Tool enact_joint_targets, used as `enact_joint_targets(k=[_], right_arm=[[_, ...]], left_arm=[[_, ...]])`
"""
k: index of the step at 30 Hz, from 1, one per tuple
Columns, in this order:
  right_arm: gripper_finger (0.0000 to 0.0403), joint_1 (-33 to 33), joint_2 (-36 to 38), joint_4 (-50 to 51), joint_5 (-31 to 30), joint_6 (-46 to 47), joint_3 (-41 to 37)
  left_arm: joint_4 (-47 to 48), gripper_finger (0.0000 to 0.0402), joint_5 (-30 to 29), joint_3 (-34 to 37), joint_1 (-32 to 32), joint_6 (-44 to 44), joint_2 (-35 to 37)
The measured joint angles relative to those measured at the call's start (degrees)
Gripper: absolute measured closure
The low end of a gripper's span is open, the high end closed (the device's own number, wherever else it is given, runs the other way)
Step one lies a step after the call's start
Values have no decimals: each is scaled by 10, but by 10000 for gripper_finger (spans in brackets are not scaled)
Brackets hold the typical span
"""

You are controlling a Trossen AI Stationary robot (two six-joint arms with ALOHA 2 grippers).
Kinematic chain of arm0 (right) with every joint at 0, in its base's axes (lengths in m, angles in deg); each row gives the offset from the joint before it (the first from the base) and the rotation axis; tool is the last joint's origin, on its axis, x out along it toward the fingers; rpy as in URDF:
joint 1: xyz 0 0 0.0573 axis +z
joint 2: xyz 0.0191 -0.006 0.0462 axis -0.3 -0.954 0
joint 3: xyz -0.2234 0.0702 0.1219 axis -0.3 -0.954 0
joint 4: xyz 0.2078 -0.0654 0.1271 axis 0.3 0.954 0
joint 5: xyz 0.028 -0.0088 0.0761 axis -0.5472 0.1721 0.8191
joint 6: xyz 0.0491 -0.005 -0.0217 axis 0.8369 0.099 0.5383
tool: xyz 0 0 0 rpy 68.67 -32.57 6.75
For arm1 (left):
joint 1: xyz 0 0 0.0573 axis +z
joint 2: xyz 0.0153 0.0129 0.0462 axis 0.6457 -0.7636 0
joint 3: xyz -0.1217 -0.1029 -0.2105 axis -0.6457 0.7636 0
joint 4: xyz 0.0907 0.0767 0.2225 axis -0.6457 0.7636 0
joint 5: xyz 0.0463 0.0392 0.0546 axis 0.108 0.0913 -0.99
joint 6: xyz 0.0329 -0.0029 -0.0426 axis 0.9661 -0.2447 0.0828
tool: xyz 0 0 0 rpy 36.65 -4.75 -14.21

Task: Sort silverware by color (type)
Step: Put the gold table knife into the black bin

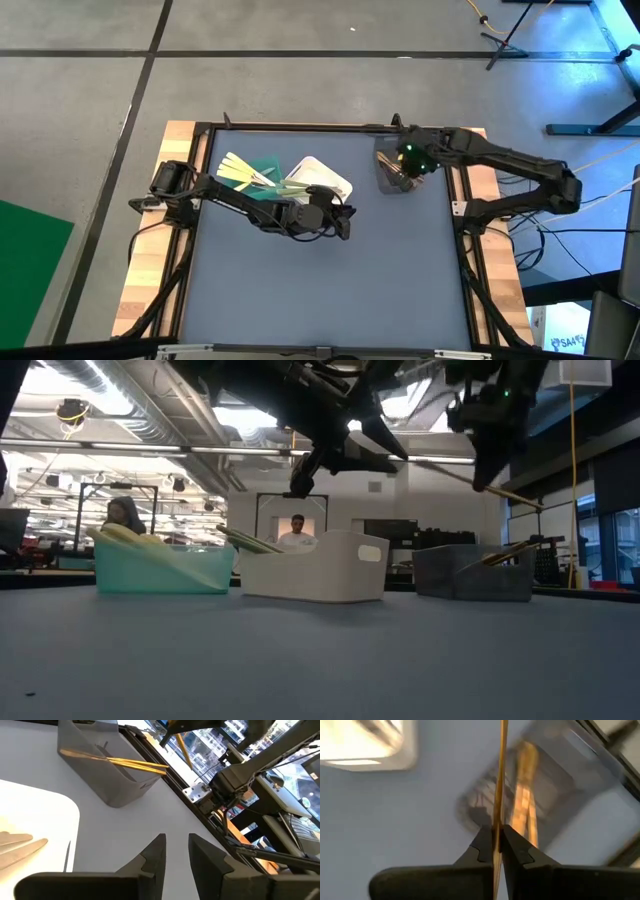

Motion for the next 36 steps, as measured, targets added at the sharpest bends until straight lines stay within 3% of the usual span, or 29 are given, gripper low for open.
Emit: enact_joint_targets(k=[3,10,14,28,36], right_arm=[[402,-47,-12,12,20,-21,0],[402,-129,-64,36,149,-68,0],[402,-156,-104,59,187,-88,0],[402,-187,-198,72,196,-112,0],[393,-186,-214,71,195,-112,0]], left_arm=[[-1,327,0,0,0,0,0],[-1,327,0,0,0,0,0],[-1,327,-1,0,0,0,0],[-1,327,-1,0,0,0,0],[-1,327,-1,0,0,0,0]])
